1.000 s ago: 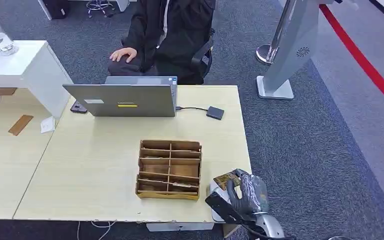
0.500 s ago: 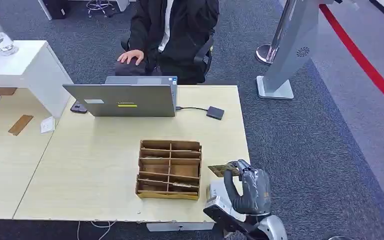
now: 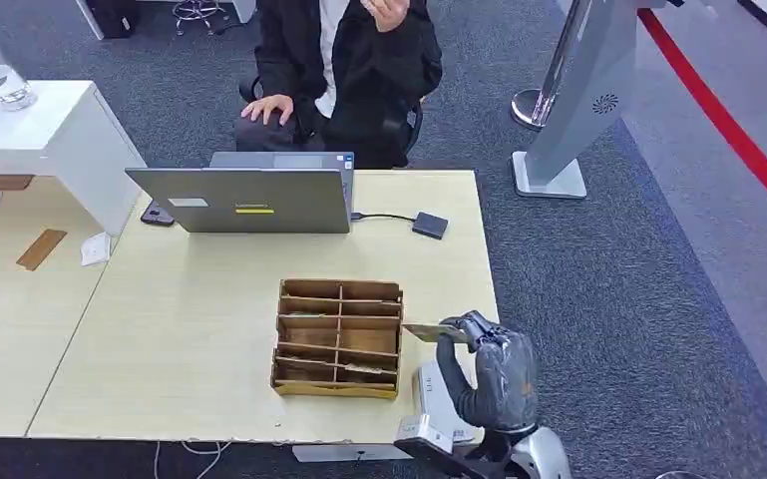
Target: Pass the card to the sensor for recognition and then transmit it.
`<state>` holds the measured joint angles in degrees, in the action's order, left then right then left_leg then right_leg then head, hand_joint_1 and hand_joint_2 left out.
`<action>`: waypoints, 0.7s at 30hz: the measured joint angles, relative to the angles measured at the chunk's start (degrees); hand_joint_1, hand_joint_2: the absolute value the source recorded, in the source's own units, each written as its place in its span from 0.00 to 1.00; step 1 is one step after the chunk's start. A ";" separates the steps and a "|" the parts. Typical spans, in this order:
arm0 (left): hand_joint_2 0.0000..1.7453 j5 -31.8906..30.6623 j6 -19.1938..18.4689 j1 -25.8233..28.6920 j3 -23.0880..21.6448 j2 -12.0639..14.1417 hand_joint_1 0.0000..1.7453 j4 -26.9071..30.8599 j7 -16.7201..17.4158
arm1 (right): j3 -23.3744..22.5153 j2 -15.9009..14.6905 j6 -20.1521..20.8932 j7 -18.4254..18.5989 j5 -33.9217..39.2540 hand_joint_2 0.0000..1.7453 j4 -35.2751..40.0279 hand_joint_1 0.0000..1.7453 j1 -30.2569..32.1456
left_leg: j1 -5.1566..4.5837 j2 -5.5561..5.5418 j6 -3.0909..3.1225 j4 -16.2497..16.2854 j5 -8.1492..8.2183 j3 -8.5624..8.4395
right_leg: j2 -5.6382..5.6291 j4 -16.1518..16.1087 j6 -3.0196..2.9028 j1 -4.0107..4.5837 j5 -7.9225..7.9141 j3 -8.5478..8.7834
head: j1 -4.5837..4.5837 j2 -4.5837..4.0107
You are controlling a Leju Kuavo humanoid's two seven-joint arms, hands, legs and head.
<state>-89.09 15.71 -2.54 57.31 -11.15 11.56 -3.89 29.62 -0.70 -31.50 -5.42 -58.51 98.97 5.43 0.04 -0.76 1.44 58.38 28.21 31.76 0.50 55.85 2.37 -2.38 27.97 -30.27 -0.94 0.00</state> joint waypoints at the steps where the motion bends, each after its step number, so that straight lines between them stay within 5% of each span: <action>1: 0.00 0.02 -0.07 -0.01 -0.04 0.00 0.00 0.00 0.02 | 0.04 0.07 0.00 -0.09 -0.13 1.00 -0.13 1.00 -0.44 | 0.00 0.00 0.00 0.00 0.00 0.00 | 0.00 0.00 0.00 0.00 0.00 0.00 | -0.02 0.00; 21: 0.00 0.00 -1.16 -0.33 -5.01 0.59 0.00 0.00 0.22 | 0.74 3.74 -2.12 1.44 -1.97 1.00 -9.42 1.00 -12.75 | 0.00 0.00 -0.01 0.00 -0.03 0.00 | 0.00 0.01 0.00 0.00 -0.01 0.00 | -0.02 0.00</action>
<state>-89.09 14.56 -2.87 52.30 -10.56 11.56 -3.67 30.36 3.04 -33.62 -3.98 -60.48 89.54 -7.31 0.05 -0.76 1.43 58.38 28.18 31.76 0.50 55.86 2.36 -2.38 27.95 -30.27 -0.96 0.00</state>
